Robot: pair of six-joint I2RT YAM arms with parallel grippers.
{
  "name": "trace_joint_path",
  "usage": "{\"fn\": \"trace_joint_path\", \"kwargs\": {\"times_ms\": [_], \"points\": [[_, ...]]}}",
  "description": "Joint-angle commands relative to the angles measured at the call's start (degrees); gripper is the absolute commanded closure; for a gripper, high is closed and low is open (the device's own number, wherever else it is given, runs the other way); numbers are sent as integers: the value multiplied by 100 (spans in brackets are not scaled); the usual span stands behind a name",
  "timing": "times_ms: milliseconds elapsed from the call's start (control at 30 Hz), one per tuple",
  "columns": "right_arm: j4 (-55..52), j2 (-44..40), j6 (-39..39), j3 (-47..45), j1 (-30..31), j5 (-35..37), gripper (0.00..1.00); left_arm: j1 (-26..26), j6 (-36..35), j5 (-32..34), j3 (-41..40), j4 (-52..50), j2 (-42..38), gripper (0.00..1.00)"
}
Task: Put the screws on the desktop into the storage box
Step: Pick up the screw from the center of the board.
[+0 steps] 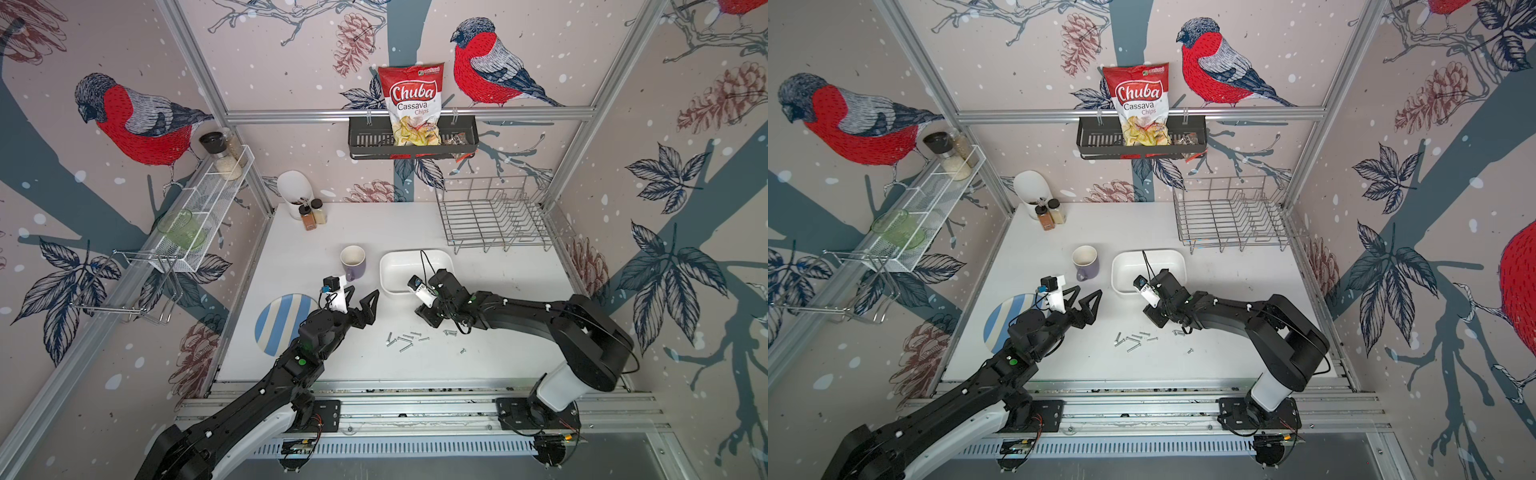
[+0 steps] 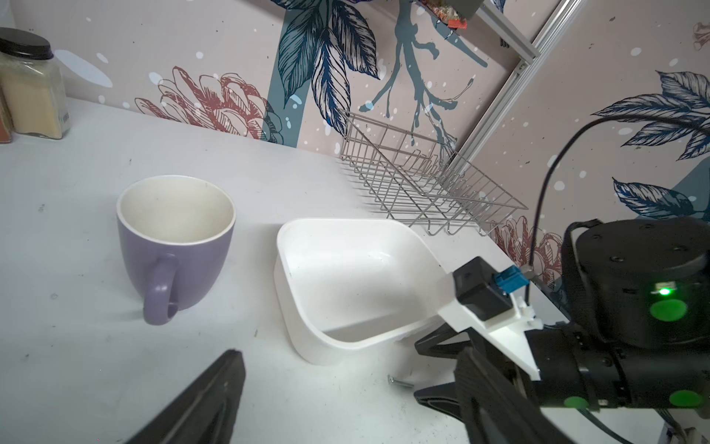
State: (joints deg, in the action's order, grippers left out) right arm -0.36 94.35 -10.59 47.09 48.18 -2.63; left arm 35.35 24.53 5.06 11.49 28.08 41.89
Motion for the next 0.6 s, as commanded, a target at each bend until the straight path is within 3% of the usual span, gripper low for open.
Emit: {"fn": "trace_joint_path", "kwargs": {"times_ms": [0, 567], "points": [[-102, 212, -101, 123, -2, 213, 52, 14, -118, 78, -48, 280, -78, 10], [-128, 584, -108, 301, -126, -18, 64, 15, -43, -189, -37, 266, -157, 11]]}}
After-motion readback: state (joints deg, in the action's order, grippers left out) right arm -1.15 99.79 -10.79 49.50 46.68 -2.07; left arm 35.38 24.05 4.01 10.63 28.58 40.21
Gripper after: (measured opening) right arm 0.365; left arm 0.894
